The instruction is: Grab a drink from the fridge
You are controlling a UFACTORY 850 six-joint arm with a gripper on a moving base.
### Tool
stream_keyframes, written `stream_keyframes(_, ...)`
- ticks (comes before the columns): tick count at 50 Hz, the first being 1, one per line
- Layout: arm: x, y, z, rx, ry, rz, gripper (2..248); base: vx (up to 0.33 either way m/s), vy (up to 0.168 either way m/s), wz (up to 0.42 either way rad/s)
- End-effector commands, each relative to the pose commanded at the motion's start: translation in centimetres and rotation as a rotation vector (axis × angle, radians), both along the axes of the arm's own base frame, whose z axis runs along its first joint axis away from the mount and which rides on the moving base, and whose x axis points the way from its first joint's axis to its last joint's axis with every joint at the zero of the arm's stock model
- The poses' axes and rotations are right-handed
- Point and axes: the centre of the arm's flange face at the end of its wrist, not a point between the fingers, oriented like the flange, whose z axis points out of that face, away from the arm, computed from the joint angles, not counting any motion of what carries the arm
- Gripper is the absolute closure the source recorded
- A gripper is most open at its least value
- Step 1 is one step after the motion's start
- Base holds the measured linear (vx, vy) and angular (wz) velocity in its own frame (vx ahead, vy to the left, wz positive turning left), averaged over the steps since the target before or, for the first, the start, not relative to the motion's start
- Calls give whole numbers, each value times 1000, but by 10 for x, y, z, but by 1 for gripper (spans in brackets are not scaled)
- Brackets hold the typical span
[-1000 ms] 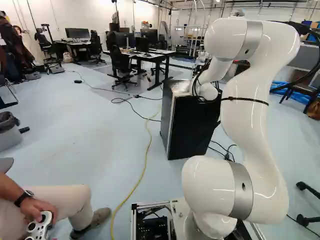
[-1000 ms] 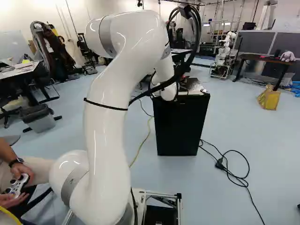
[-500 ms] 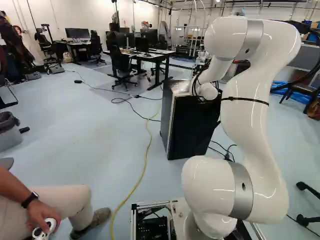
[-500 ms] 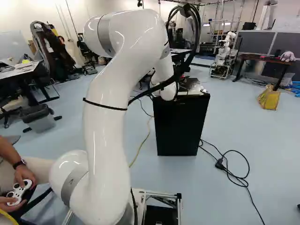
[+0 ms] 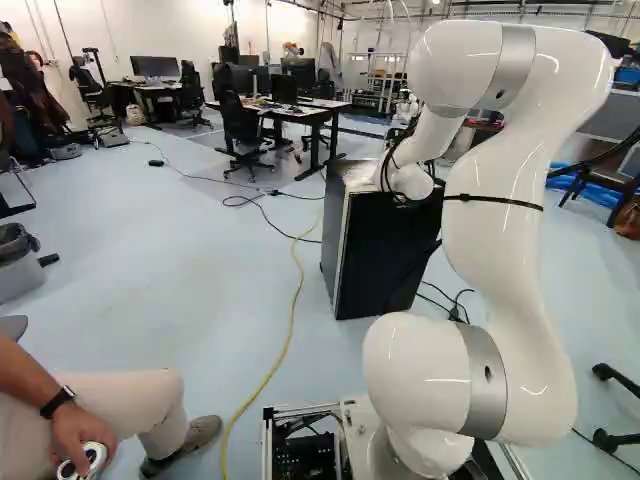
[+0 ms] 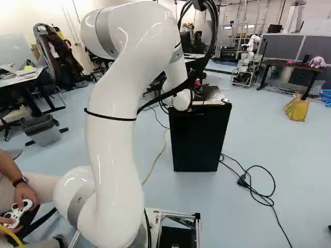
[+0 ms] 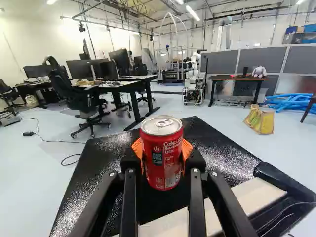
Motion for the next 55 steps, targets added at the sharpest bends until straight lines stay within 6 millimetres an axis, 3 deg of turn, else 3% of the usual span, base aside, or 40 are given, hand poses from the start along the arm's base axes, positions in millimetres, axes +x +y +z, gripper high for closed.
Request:
stream_keyframes(29,-50,55,14,-3,48,49,155,0,0,0)
stream_keyframes(55,-130,118,19,-11,113,115,155,0,0,0)
